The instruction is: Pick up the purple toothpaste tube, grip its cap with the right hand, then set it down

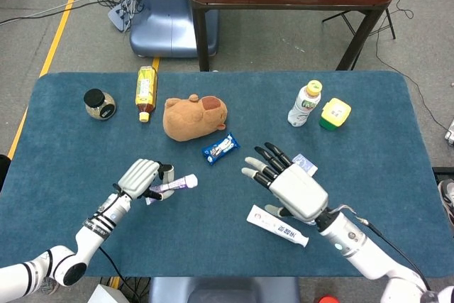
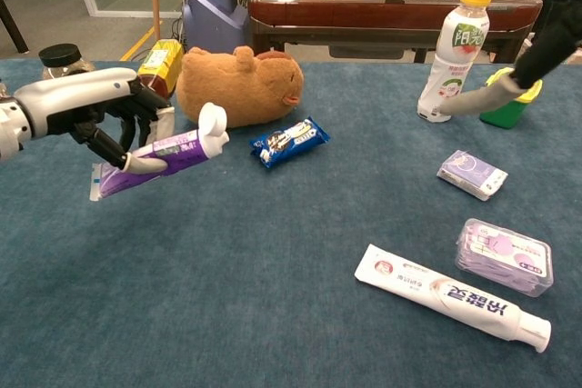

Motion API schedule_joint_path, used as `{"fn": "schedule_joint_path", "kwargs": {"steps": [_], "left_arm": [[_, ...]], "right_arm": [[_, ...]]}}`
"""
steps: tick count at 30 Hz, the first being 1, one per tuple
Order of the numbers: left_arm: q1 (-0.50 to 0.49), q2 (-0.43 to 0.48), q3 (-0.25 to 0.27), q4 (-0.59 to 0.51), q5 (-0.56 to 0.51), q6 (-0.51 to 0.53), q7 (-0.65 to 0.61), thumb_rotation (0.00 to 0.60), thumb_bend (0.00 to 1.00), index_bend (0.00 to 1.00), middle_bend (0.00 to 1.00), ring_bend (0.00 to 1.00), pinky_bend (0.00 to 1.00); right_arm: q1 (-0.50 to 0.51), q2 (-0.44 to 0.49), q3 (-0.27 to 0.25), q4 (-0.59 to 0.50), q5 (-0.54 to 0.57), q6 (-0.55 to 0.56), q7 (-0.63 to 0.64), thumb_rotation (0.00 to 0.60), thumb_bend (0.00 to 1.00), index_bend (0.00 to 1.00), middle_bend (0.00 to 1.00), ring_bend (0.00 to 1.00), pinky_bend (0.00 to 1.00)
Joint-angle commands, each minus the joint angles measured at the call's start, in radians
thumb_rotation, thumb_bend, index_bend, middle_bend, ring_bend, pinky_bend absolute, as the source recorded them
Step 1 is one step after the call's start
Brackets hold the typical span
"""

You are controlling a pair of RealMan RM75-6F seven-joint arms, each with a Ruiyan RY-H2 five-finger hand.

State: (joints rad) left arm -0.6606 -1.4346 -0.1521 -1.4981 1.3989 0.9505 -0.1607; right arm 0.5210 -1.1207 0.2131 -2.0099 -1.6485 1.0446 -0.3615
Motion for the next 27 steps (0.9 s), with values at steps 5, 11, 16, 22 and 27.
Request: {"fn": "schedule_joint_path", "kwargs": {"steps": [5, 11, 16, 22, 27], "left_arm": [[-0.009, -0.003, 0.01, -0.022, 0.011, -0.001, -0.009, 0.572, 0.43, 0.57, 0.63, 0.51, 0.55], [-0.012, -0.001, 0.009, -0.047, 0.002, 0.004, -0.01, 0.571, 0.43, 0.57, 0.63, 0.51, 0.55], [-0.011, 0.005, 0.011, -0.056, -0.011, 0.004, -0.003, 0.571, 0.43, 0.57, 0.63, 0.51, 0.55], [-0.008, 0.009, 0.014, -0.069, -0.017, 0.015, 0.005, 0.571, 0.43, 0.57, 0.63, 0.51, 0.55], [-0.009, 0.013, 0.014, -0.082, -0.025, 0.015, 0.009, 0.566, 0.43, 0.57, 0.63, 0.51, 0.55]], "right_arm": [[0.085, -0.1, 0.01, 0.064, 0.045, -0.067, -0.05, 0.597, 0.13, 0.22, 0.16, 0.04, 0.02], [0.126, -0.151, 0.001, 0.085, 0.052, -0.086, -0.094, 0.591, 0.13, 0.22, 0.16, 0.03, 0.02], [0.155, -0.187, -0.011, 0.101, 0.074, -0.106, -0.132, 0.571, 0.13, 0.22, 0.16, 0.01, 0.02], [0.182, -0.231, -0.026, 0.119, 0.096, -0.121, -0.185, 0.567, 0.13, 0.23, 0.15, 0.0, 0.02], [0.204, -0.265, -0.032, 0.141, 0.112, -0.126, -0.218, 0.567, 0.13, 0.24, 0.14, 0.0, 0.02]]}}
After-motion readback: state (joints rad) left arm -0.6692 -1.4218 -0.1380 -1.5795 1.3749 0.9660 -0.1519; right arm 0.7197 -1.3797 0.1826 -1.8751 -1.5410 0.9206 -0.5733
